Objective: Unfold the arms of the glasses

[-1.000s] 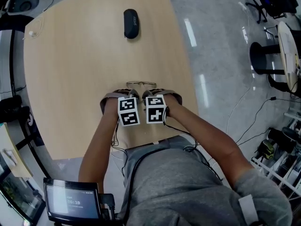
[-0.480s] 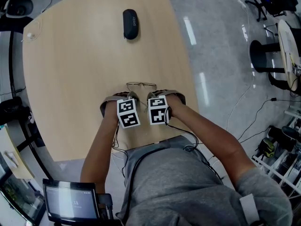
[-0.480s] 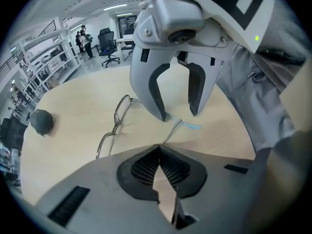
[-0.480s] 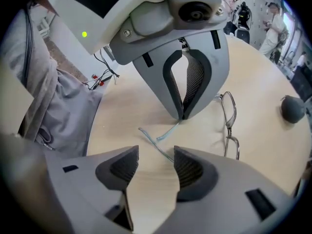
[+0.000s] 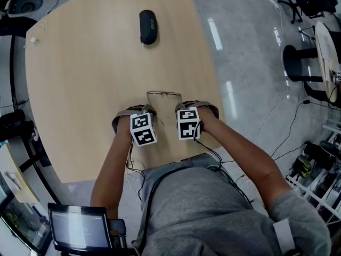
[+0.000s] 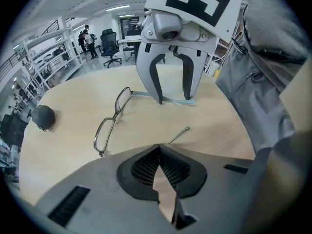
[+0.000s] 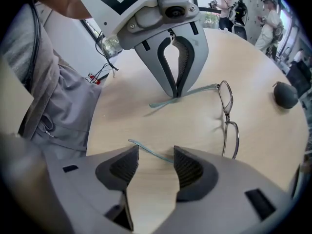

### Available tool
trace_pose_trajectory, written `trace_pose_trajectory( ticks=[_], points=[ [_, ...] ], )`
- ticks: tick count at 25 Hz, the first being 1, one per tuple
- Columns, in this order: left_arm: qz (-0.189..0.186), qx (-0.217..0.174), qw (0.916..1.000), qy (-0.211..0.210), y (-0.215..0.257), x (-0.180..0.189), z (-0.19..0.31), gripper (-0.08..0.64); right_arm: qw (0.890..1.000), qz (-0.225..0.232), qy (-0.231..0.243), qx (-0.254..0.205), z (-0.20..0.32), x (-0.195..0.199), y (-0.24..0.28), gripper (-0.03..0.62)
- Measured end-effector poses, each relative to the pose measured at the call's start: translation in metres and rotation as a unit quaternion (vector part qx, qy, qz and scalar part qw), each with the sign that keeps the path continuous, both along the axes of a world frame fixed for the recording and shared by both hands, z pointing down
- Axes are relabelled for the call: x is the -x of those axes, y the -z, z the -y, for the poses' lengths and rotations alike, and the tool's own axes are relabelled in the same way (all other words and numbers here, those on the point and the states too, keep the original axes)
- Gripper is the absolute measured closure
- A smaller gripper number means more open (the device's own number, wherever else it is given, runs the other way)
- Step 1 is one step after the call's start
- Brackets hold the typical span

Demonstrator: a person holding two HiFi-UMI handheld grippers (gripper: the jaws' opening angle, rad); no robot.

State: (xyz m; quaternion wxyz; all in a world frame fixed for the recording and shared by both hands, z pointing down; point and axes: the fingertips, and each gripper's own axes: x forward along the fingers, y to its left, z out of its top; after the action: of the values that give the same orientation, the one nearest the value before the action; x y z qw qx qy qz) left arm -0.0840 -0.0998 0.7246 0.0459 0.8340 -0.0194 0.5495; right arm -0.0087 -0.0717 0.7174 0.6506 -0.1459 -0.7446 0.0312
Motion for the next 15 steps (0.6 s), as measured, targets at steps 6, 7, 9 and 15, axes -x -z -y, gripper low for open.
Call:
trace_pose_trajectory(
  ticks=[6, 7, 9, 15],
  points=[
    [0.003, 0.005, 1.0, 0.006, -0.002, 0.007, -0.005, 0.554, 1.0, -0.003, 0.023, -0.008, 0.003, -0.008, -0.002, 0.38],
    [0.003, 0.006, 0.9999, 0.008, -0.002, 0.008, -0.006, 0.554, 0.999, -0.005, 0.034, -0.011, 0.004, -0.01, -0.002, 0.38],
    [0.001, 0.008, 0.9999, 0.013, -0.002, 0.01, -0.007, 0.554, 0.998, -0.012, 0.061, -0.017, 0.008, -0.016, -0.002, 0.38],
    [0.004, 0.011, 0.9996, 0.027, -0.006, 0.017, -0.013, 0.554, 0.991, -0.025, 0.129, -0.033, 0.019, -0.034, -0.005, 0.38]
  ],
)
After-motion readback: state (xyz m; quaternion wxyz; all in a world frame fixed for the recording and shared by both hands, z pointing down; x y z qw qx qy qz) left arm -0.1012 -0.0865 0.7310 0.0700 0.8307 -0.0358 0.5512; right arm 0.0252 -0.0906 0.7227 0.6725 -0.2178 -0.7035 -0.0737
